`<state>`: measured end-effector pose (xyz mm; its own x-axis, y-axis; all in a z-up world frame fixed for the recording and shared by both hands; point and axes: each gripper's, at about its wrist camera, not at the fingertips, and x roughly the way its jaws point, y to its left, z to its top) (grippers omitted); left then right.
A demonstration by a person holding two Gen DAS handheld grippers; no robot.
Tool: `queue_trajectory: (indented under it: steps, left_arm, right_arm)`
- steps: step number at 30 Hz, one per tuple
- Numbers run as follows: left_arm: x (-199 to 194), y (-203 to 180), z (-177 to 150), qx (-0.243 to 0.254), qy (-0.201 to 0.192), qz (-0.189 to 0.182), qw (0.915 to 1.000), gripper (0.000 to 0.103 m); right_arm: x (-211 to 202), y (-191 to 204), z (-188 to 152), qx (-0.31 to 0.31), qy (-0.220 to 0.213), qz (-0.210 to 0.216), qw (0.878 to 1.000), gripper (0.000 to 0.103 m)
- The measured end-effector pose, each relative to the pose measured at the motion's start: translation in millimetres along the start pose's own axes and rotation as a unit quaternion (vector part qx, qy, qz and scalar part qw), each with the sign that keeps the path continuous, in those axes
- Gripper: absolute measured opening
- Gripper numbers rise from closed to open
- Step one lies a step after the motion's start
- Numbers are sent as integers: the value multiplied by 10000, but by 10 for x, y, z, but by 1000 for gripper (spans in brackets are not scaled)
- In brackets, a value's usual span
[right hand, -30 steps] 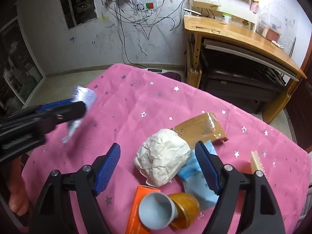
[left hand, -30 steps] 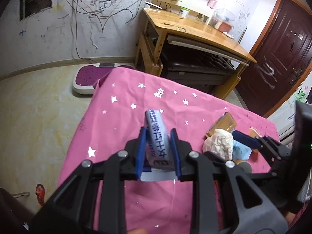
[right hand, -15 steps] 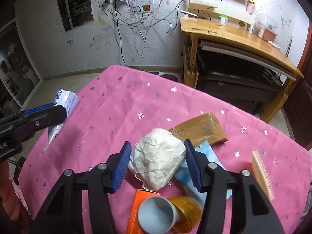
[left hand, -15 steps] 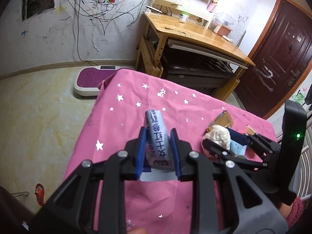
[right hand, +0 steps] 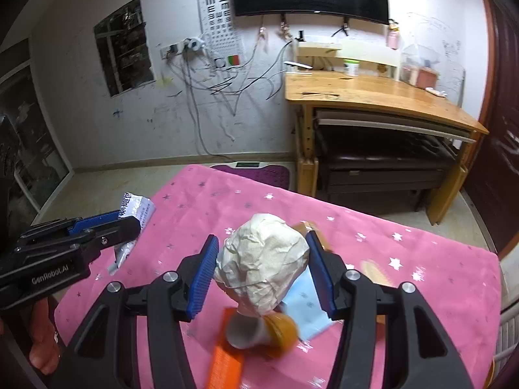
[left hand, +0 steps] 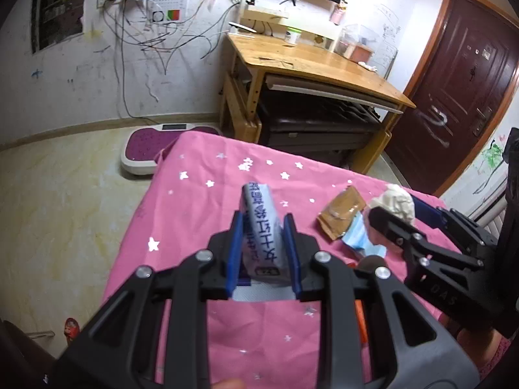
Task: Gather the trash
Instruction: 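Grasp the crumpled white paper ball with the right gripper, then carry the paper ball over the yellow bin and open the right gripper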
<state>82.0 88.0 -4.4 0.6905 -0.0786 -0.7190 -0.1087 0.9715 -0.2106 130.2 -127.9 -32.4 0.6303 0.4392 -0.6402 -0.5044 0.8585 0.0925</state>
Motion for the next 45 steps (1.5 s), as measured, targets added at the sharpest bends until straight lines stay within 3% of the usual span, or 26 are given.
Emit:
queue_trajectory:
  steps: [10, 22, 33, 45]
  left_arm:
    - [41, -494, -35, 447, 48, -167, 9988, 23]
    - [102, -1292, -138, 1097, 141, -440, 9929, 24]
    - [249, -2261, -340, 1742, 541, -1058, 9775, 24]
    - [412, -3223, -750, 2484, 937, -1487, 9526, 24]
  right_arm:
    - [-449, -663, -313, 603, -275, -532, 9964, 49]
    - [-1008, -1484, -820, 1291, -590, -1120, 9835, 49]
    - [-1717, -2532, -1654, 2354, -796, -1952, 9488, 49]
    - [-1954, -3152, -2514, 3095, -590, -2358, 9193, 49]
